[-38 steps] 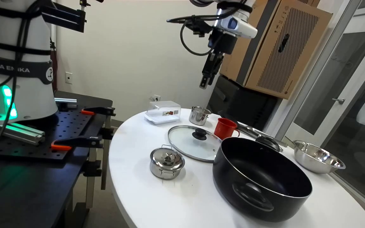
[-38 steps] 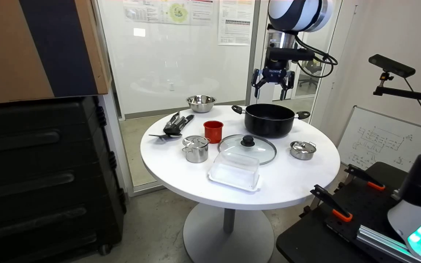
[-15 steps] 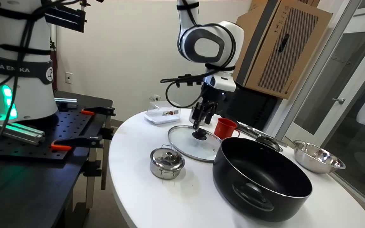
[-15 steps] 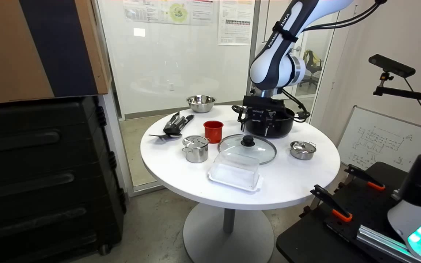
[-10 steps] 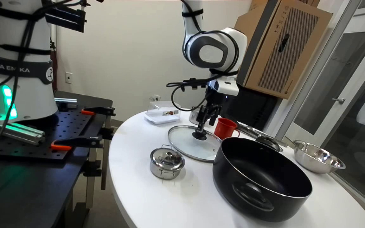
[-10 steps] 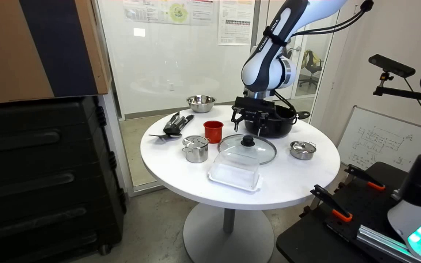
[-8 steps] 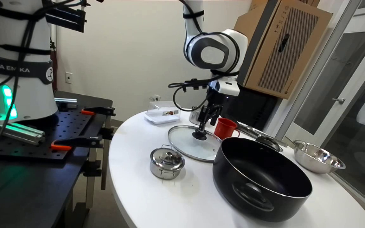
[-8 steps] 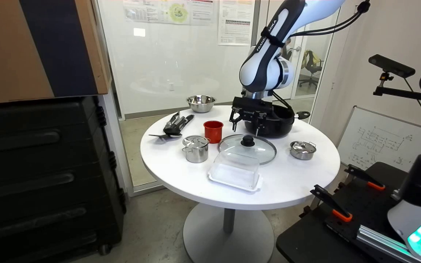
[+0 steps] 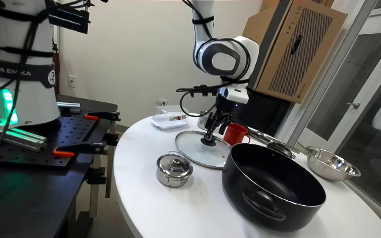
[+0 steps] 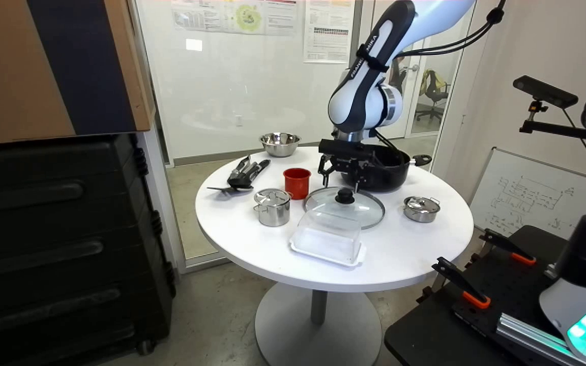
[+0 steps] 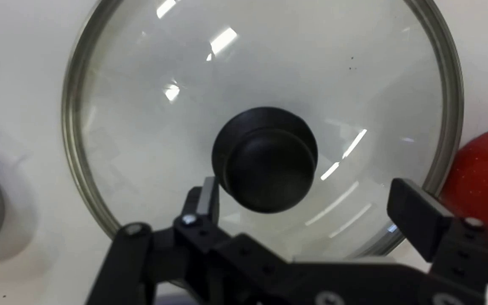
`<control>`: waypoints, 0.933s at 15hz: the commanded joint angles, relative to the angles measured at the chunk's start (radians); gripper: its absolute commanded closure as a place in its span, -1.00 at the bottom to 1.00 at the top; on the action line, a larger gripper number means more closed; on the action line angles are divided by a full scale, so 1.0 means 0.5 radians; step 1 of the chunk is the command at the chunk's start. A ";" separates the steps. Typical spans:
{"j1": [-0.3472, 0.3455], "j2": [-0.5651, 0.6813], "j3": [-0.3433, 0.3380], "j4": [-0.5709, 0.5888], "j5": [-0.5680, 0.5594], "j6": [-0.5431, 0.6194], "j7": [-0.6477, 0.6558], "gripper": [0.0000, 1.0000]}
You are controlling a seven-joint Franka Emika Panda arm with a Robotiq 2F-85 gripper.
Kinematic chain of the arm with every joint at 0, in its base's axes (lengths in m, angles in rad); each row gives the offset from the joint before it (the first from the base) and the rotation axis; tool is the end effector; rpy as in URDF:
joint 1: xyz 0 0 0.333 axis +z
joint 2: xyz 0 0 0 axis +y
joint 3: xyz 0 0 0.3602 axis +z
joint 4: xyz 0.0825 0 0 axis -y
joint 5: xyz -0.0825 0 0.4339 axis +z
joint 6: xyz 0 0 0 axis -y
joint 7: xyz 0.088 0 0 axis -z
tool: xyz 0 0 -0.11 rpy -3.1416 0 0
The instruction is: Cover the black pot with the clear lid
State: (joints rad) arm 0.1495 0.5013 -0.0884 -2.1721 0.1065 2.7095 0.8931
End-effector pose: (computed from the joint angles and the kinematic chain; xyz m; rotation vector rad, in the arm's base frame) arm 0.6062 0.0324 0.1537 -2.7976 1.3795 -0.0520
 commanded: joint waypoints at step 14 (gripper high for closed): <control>0.118 0.076 -0.076 0.058 -0.032 -0.082 0.195 -0.36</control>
State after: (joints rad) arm 0.1954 0.5266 -0.1074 -2.1660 0.1014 2.6819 0.9585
